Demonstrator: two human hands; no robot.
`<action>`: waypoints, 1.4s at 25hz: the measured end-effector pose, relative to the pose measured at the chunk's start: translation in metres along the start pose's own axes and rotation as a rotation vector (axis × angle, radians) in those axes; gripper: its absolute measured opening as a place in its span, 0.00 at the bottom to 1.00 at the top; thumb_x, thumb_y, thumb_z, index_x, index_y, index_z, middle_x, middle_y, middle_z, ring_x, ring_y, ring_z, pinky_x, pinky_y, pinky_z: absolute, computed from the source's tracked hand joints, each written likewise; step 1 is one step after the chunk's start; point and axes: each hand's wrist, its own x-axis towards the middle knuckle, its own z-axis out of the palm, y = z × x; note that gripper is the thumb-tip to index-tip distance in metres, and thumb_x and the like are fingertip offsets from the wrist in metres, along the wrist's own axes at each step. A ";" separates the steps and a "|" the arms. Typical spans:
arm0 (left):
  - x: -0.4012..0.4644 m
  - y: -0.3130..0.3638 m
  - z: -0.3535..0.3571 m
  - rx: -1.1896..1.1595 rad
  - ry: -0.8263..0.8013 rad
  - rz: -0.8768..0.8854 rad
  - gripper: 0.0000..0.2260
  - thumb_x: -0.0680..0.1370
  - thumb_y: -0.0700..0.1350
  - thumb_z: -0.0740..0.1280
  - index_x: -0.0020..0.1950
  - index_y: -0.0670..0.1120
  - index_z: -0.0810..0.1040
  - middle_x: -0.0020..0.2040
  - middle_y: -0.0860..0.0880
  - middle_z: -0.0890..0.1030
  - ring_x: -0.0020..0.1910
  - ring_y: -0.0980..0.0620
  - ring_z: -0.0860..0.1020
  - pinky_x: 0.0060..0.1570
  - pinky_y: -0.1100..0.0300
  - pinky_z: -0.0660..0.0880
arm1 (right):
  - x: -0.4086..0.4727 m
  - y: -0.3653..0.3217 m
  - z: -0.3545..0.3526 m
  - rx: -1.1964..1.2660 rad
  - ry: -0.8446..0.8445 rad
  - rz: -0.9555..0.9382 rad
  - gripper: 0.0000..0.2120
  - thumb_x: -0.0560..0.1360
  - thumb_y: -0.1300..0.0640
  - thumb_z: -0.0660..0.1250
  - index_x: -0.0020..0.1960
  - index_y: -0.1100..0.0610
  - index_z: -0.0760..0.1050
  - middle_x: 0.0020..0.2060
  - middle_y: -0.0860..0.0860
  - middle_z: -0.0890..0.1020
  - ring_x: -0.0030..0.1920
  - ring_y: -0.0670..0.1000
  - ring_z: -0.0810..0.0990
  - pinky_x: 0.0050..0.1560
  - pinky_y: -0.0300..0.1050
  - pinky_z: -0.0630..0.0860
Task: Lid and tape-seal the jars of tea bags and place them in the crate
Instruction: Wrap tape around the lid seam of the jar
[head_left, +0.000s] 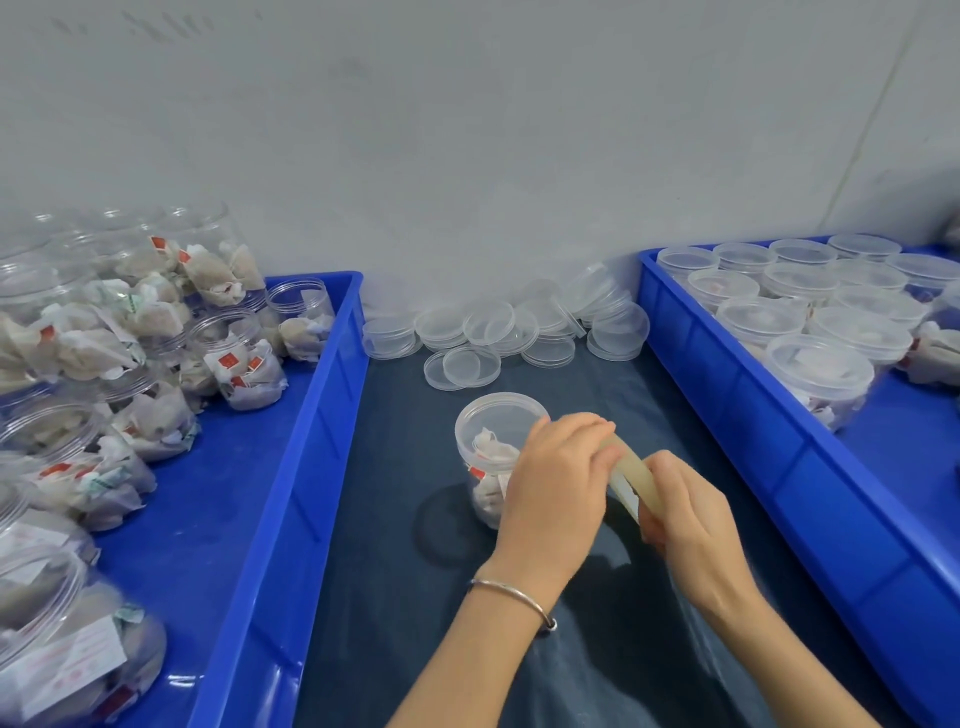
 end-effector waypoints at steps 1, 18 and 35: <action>0.001 0.000 -0.004 -0.103 0.060 -0.068 0.09 0.78 0.42 0.66 0.55 0.42 0.82 0.54 0.50 0.81 0.55 0.56 0.76 0.60 0.67 0.67 | -0.003 -0.002 0.001 -0.020 0.006 -0.044 0.27 0.73 0.39 0.51 0.35 0.64 0.65 0.24 0.50 0.68 0.26 0.45 0.66 0.29 0.40 0.65; 0.000 0.013 -0.030 -0.530 -0.103 -0.208 0.15 0.74 0.45 0.71 0.58 0.51 0.72 0.55 0.55 0.77 0.49 0.59 0.78 0.50 0.65 0.76 | -0.005 -0.016 -0.009 -0.294 0.136 -0.280 0.19 0.75 0.42 0.48 0.38 0.55 0.68 0.24 0.57 0.70 0.24 0.54 0.69 0.28 0.52 0.66; -0.008 0.011 -0.030 -0.258 -0.037 -0.147 0.07 0.80 0.42 0.63 0.45 0.43 0.78 0.42 0.50 0.79 0.42 0.55 0.78 0.44 0.63 0.74 | -0.017 -0.029 -0.011 -0.450 -0.003 -0.280 0.14 0.69 0.42 0.53 0.44 0.52 0.66 0.21 0.45 0.66 0.21 0.45 0.64 0.27 0.44 0.61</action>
